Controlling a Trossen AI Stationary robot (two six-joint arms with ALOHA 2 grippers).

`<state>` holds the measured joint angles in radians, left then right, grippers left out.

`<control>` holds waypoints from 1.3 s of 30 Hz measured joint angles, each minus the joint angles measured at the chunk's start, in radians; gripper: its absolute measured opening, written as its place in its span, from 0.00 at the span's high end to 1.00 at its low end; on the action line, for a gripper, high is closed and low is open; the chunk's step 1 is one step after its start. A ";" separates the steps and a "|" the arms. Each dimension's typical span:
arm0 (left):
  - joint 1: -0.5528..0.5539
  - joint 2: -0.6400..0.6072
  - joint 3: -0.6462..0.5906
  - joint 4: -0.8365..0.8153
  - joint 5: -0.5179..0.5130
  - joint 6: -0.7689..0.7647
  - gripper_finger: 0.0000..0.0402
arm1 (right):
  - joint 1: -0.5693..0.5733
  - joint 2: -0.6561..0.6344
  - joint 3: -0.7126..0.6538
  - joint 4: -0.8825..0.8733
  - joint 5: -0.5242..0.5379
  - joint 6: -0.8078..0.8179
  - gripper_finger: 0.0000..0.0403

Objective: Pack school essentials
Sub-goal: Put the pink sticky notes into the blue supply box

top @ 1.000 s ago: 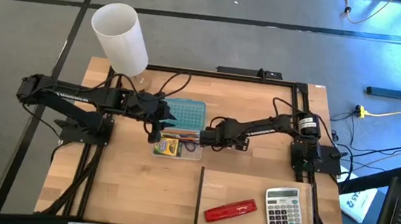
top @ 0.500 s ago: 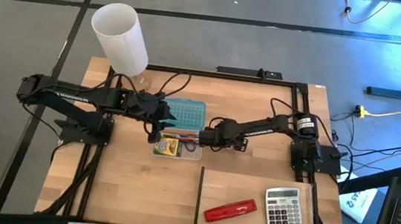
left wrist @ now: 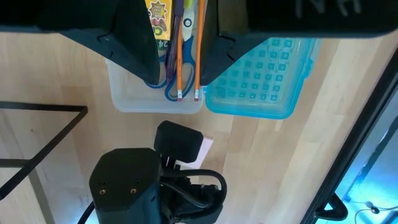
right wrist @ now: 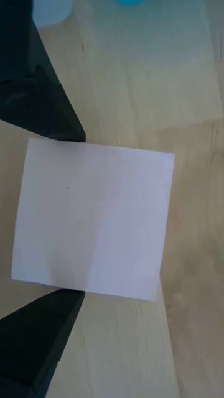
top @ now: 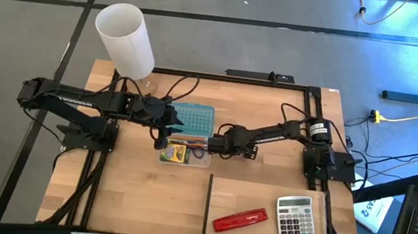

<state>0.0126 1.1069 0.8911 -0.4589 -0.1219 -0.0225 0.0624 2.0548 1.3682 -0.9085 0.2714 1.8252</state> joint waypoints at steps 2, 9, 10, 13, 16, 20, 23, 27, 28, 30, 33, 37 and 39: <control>0.000 0.000 0.000 0.000 0.000 0.000 0.73 | 0.000 0.000 0.000 -0.001 0.000 0.000 0.01; 0.000 0.000 0.000 0.000 0.000 0.000 0.73 | 0.000 0.000 0.000 -0.003 -0.001 -0.002 0.01; 0.000 0.000 0.000 0.000 0.000 0.000 0.73 | 0.000 0.000 0.000 -0.005 -0.002 -0.002 0.01; 0.000 0.000 0.000 0.000 0.000 0.000 0.73 | 0.000 0.000 0.000 -0.009 -0.007 -0.002 0.01; 0.000 0.000 0.000 0.000 0.000 0.000 0.73 | 0.000 0.000 0.000 -0.012 -0.014 -0.003 0.01; 0.000 0.000 0.000 0.000 0.000 0.000 0.73 | 0.000 0.000 0.000 -0.013 -0.015 -0.003 0.01; 0.000 0.000 0.000 0.000 0.000 0.000 0.73 | 0.000 0.000 0.000 -0.019 -0.010 -0.003 0.01; 0.000 0.000 0.000 0.000 0.000 0.000 0.73 | 0.002 0.000 0.000 -0.038 0.005 -0.018 0.01; 0.000 0.000 0.000 0.000 0.000 0.000 0.73 | 0.002 0.000 0.000 -0.039 0.005 -0.024 0.01; 0.000 0.000 0.000 0.000 0.000 0.000 0.73 | 0.002 0.000 0.000 -0.039 0.005 -0.028 0.01; 0.000 0.000 0.000 0.000 0.000 0.000 0.73 | 0.002 0.000 0.000 -0.039 0.008 -0.028 0.01; 0.000 0.000 0.000 0.000 0.000 0.000 0.73 | 0.002 0.000 0.000 -0.039 0.028 -0.053 0.01; 0.000 0.000 0.000 0.000 0.000 0.000 0.73 | 0.002 0.000 0.000 -0.039 0.028 -0.065 0.01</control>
<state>0.0125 1.1066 0.8912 -0.4587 -0.1219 -0.0227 0.0647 2.0552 1.3678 -0.9474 0.2993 1.7600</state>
